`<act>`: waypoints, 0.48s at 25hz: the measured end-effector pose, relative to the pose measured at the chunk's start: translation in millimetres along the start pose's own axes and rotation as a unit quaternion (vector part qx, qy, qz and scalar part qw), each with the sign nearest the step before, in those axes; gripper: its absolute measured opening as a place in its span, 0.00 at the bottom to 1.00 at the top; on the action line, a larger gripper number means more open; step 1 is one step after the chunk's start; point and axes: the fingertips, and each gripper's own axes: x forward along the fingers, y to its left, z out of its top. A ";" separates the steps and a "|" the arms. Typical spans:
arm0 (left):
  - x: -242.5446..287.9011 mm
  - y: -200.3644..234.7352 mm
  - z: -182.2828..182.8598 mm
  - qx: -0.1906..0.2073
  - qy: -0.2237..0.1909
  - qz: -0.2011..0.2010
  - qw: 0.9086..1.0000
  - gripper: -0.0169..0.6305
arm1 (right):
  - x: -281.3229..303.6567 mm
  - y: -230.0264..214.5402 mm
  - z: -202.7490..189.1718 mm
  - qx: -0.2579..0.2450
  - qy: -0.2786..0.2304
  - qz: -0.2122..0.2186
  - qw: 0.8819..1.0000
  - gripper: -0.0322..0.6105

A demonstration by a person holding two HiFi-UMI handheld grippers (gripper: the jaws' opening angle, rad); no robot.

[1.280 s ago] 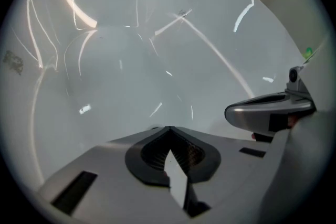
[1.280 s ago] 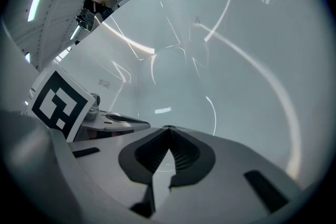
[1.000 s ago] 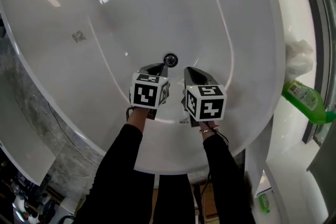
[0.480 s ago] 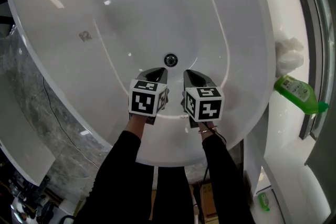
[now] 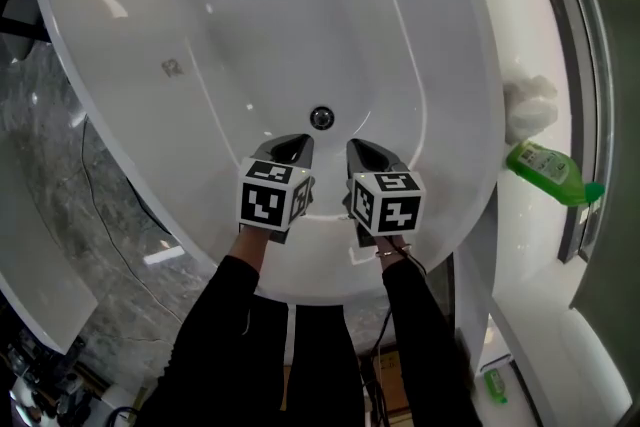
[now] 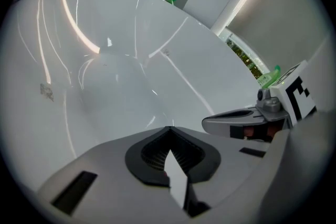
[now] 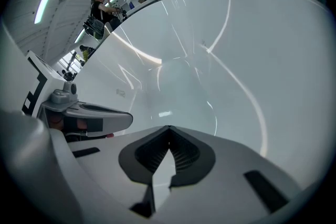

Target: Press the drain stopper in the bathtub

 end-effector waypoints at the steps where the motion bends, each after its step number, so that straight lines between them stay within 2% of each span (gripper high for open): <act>1: -3.2 -1.7 1.4 -0.001 -0.003 -0.001 1.000 0.04 | -2.0 1.4 0.8 0.002 -0.001 0.002 1.000 0.05; 12: -29.6 -12.5 7.1 -0.003 -0.020 -0.009 1.000 0.04 | -16.9 19.5 5.1 -0.027 -0.009 0.005 1.000 0.05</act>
